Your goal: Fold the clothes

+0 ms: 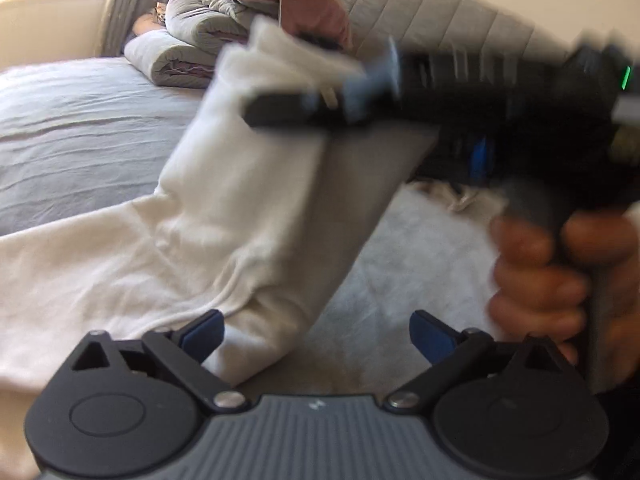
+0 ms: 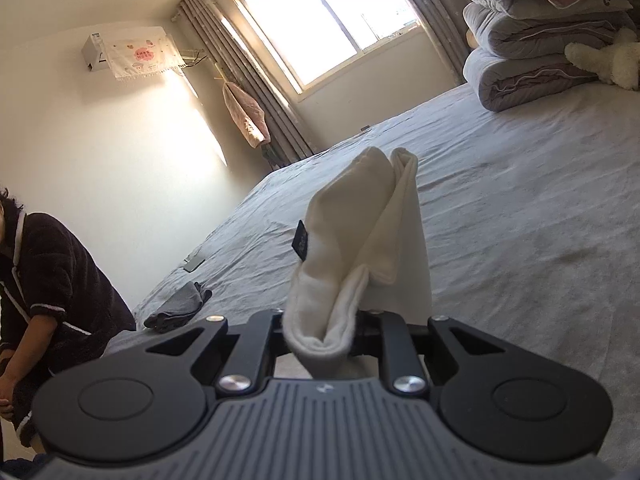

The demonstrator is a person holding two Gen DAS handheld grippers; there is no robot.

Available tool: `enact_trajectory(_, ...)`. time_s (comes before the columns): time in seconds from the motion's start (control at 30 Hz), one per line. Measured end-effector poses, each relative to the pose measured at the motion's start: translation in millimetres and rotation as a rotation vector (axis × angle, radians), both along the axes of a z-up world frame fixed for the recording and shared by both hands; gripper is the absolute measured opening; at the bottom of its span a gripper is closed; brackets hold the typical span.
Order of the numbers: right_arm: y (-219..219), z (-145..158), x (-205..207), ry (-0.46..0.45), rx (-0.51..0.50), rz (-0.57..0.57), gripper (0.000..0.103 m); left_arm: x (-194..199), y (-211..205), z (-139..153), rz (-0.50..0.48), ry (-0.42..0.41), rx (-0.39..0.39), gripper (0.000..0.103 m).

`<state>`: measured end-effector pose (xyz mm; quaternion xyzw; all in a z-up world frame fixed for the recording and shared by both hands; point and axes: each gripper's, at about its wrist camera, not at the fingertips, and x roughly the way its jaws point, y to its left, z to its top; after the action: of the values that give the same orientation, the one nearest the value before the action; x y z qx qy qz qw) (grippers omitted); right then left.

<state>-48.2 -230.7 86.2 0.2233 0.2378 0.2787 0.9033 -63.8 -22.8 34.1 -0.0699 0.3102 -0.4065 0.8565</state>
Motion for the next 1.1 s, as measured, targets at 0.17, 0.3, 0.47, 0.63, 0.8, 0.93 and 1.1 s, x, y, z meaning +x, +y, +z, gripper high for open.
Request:
enact_trajectory(0.17,-6.0,-1.2,3.1,0.012,0.01,-0.019,0.019,33.2,41.9,11.0,0.054,0.116,-0.23,0.099)
enact_trajectory(0.3,-5.8,-3.3,3.5,0.018,0.024,-0.024,0.019,69.5,59.9,-1.8,0.163,0.27,-0.435,0.099)
enact_trajectory(0.47,-6.8,-5.4,1.4,0.02,0.039,-0.031,0.019,92.0,57.0,-14.1,0.255,0.369,-0.534,0.099)
enact_trajectory(0.63,-7.2,-6.9,0.4,0.022,0.053,-0.034,0.019,102.7,41.3,-24.5,0.326,0.421,-0.554,0.099)
enact_trajectory(0.8,-2.3,-7.3,-1.2,0.018,0.037,-0.025,0.019,113.5,25.5,-35.0,0.397,0.472,-0.574,0.099)
enact_trajectory(0.93,0.0,-6.3,-1.9,0.01,0.023,-0.026,0.019,120.3,16.4,-41.4,0.438,0.501,-0.575,0.099)
enact_trajectory(1.1,3.0,-5.2,-2.8,-0.002,0.004,-0.028,0.019,123.3,15.3,-44.0,0.442,0.505,-0.556,0.098)
